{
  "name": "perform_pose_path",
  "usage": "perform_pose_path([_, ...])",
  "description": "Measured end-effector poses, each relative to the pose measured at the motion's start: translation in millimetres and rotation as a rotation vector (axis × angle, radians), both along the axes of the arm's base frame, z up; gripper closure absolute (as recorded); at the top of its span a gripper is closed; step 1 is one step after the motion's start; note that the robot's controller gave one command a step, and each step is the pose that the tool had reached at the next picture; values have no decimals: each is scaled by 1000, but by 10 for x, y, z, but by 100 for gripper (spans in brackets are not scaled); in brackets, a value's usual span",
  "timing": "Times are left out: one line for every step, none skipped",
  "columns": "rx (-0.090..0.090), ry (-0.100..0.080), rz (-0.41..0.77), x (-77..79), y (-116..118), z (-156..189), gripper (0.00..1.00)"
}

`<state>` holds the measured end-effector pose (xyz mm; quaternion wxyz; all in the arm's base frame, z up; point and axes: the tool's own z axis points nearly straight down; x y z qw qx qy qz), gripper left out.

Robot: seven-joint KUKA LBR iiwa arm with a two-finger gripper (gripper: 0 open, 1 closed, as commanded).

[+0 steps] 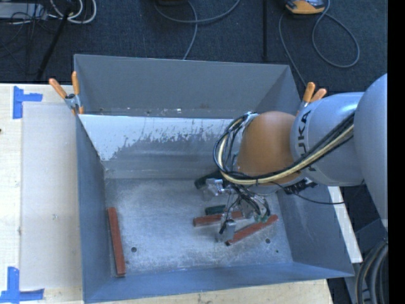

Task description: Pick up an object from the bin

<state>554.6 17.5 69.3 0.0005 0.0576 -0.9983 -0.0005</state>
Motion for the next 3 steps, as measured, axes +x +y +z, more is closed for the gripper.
perform_pose_path([0, 0, -1, 0, -1, 0, 100])
perform_pose_path([-2, -2, 316, 171, -917, 3, 100])
perform_pose_path([-3, -10, 368, 175, -897, 1534, 100])
